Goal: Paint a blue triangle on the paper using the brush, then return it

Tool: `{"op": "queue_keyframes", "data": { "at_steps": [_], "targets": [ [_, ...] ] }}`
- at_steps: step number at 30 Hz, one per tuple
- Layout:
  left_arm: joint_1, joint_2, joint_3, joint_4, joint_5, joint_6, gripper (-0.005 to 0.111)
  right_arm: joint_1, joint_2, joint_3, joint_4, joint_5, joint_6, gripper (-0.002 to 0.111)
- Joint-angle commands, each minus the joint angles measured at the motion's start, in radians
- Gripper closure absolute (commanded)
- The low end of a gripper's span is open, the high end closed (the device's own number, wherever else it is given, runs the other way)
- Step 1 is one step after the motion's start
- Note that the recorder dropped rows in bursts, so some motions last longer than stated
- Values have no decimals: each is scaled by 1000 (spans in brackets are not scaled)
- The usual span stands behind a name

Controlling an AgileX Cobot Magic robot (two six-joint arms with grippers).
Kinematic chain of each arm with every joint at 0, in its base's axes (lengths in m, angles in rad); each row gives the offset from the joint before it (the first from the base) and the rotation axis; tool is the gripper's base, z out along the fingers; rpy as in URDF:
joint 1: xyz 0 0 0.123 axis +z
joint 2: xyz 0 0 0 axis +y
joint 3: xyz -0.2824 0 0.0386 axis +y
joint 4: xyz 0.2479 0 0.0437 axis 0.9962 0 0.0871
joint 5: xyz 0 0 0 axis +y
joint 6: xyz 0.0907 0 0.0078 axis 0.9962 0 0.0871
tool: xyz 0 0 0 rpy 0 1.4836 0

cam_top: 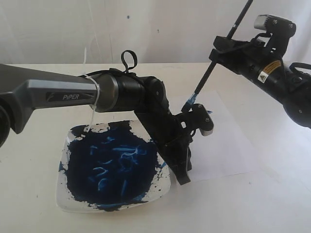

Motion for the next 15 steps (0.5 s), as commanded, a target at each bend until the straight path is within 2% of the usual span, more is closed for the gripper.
{"op": "queue_keyframes", "data": {
  "at_steps": [1,15],
  "targets": [
    [-7,8,-2,-3,15,-1,107,1,38,-20,-4,2,39,108],
    [-7,8,-2,-3,15,-1,107,1,64,-38,-6,14,54,108]
  ]
}}
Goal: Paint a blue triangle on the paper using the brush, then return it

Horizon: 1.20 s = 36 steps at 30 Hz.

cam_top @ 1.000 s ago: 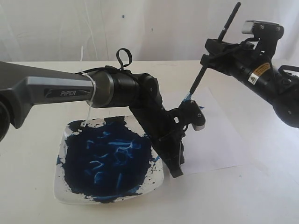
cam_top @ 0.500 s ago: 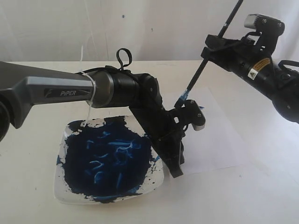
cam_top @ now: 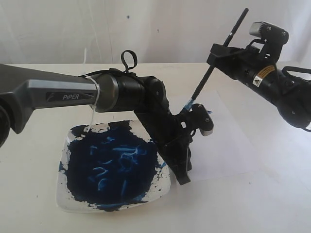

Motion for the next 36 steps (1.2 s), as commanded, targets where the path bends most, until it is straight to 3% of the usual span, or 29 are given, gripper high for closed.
{"op": "queue_keyframes", "data": {
  "at_steps": [1,19,36],
  "targets": [
    [-7,8,-2,-3,15,-1,107,1,-1,-2,-1,3,4,108],
    [-7,8,-2,-3,15,-1,107,1,-22,10,-58,78,4,108],
    [-7,8,-2,-3,15,-1,107,1,-102,26,-50,264,4,108]
  ]
}}
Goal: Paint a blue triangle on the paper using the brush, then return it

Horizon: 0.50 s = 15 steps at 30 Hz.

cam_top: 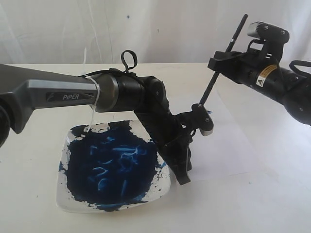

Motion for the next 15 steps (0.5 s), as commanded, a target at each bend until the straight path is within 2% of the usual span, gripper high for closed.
{"op": "queue_keyframes", "data": {
  "at_steps": [1,15],
  "targets": [
    [-7,8,-2,-3,15,-1,107,0,-32,6,-4,78,-1,108],
    [-7,8,-2,-3,15,-1,107,0,-101,6,-4,245,-1,108]
  ]
}}
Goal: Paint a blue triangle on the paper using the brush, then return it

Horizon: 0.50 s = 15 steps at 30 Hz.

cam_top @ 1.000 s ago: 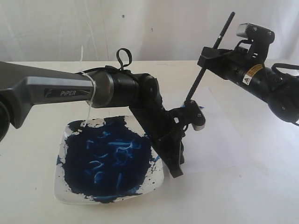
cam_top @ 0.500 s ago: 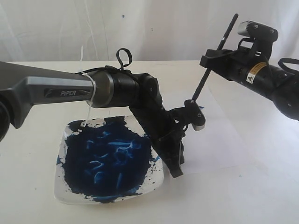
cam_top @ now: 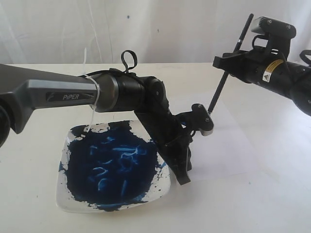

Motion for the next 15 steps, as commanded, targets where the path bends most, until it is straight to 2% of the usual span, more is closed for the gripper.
{"op": "queue_keyframes", "data": {
  "at_steps": [1,15],
  "targets": [
    [-7,8,-2,-3,15,-1,107,0,-28,6,-4,67,-7,108],
    [-7,8,-2,-3,15,-1,107,0,-62,6,-2,165,-7,108]
  ]
}}
